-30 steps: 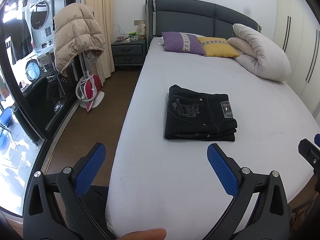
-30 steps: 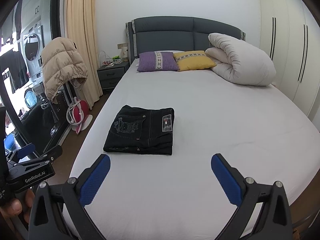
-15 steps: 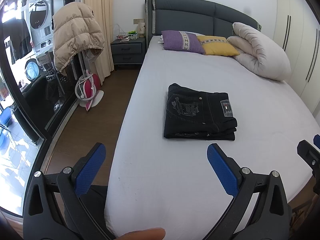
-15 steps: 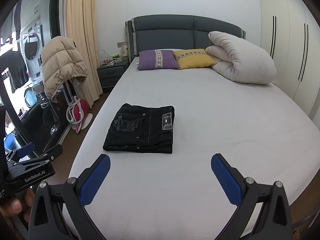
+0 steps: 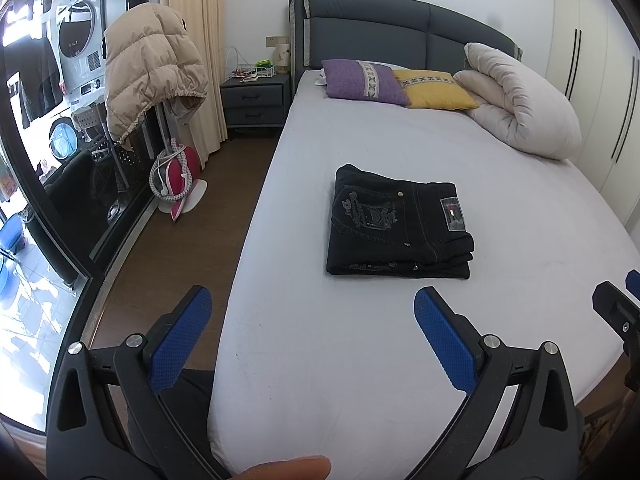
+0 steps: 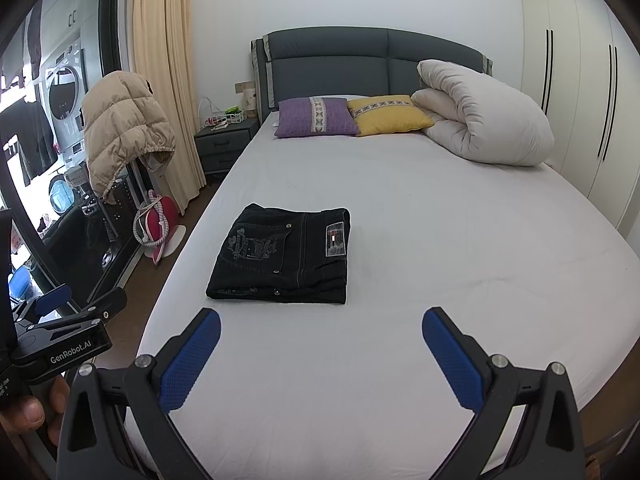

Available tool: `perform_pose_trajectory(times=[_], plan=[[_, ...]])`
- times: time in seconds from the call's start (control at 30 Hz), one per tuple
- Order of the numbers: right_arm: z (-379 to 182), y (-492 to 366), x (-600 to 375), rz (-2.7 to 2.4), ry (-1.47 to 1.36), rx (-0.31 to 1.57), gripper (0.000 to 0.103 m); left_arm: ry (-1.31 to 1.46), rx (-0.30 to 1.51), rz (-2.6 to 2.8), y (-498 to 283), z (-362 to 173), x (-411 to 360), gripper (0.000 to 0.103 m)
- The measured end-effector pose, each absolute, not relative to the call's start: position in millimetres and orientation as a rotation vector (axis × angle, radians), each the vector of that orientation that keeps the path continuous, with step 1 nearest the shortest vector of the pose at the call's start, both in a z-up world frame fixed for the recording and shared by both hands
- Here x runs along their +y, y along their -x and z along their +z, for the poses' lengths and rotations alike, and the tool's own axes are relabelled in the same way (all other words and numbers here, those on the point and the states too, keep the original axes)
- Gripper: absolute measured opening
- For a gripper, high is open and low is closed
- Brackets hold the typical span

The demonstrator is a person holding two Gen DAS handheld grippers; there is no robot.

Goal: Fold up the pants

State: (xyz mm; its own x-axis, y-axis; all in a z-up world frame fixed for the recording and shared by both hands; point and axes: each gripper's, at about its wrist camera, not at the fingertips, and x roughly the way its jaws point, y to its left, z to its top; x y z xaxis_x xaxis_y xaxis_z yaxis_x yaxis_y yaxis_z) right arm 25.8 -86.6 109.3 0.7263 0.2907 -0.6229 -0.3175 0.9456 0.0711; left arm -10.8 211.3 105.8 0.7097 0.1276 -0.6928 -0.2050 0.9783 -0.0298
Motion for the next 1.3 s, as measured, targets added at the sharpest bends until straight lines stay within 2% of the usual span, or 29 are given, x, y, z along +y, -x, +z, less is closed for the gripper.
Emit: perform_pose_trajectory(times=[1.3], plan=[[100, -26, -87, 0.341, 0.044, 0.690, 0.103, 0.106, 0.764, 0.180, 10, 104, 211, 0.103]])
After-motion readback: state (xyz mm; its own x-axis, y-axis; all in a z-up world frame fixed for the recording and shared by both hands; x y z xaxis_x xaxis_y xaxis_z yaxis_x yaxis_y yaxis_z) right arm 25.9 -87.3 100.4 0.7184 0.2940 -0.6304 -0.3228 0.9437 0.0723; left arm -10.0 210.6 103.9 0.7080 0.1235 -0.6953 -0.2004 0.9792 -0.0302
